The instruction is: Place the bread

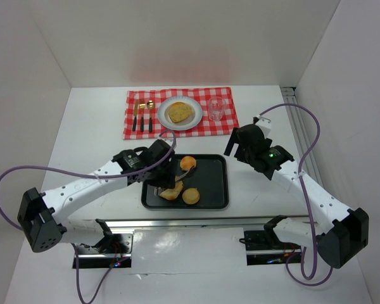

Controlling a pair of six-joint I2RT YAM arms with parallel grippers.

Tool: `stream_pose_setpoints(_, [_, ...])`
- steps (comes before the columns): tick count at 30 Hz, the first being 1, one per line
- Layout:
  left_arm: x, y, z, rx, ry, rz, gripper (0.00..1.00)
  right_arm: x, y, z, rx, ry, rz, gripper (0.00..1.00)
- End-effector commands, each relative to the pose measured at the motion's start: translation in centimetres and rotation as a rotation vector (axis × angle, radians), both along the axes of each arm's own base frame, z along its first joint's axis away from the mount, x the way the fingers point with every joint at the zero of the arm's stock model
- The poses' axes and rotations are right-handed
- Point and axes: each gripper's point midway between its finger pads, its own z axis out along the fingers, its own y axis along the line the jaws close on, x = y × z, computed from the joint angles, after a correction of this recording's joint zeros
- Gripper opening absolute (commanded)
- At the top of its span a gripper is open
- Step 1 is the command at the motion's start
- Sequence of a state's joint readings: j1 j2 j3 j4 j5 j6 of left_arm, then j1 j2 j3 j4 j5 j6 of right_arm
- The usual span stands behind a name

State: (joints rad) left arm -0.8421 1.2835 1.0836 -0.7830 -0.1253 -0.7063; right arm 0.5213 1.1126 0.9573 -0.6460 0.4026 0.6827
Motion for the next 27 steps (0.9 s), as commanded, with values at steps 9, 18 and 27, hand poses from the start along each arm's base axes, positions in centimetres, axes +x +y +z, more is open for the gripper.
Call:
stream_pose_setpoints(9, [2.8, -2.0, 0.0, -0.039, -0.060, -0.020, 0.62, 0.7, 1.1, 1.8, 0.044, -0.048, 0.021, 1.00])
stream_pose_setpoints(18, [2.5, -1.8, 4.6, -0.077, -0.118, -0.060, 0.39, 0.5, 0.9, 2.0, 0.034, -0.056, 0.016, 1.00])
stream_pose_setpoints(27, [6.3, 3.1, 10.6, -0.053, -0.246, 0.056, 0.33, 0.4, 0.6, 1.5, 0.026, -0.057, 0.009, 1.00])
